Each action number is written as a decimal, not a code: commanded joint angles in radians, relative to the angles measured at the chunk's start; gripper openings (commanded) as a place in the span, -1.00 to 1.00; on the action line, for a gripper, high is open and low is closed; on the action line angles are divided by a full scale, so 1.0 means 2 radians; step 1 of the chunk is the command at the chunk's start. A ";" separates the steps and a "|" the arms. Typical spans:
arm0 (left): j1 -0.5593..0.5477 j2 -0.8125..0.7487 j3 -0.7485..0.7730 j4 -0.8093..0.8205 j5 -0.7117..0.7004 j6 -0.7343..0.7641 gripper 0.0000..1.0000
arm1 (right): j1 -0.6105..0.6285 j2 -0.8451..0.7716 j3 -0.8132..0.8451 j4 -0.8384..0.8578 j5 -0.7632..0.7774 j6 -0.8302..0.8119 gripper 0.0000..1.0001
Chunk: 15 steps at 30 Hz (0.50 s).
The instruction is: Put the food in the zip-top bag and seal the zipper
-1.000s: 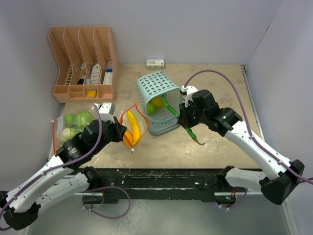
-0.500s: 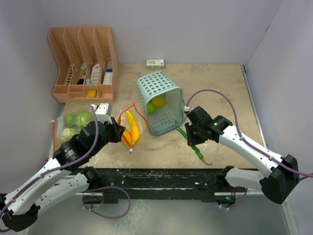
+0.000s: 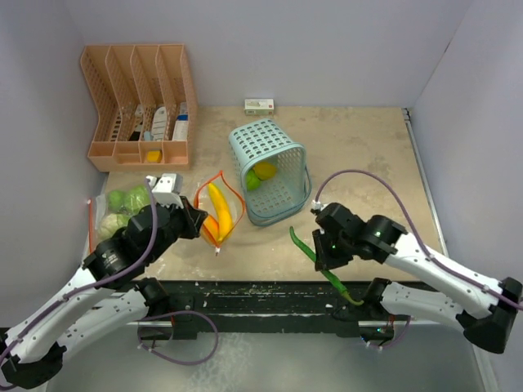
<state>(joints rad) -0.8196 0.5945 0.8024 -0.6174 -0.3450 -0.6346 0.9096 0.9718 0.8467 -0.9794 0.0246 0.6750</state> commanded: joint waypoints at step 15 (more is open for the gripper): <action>-0.001 0.002 -0.033 0.053 -0.002 -0.003 -1.00 | 0.051 0.106 0.158 0.326 -0.141 -0.006 -0.63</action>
<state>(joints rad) -0.8192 0.5674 0.7399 -0.6128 -0.3481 -0.6361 0.9600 1.1229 1.1202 -0.5030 -0.2043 0.6445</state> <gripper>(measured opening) 0.007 0.255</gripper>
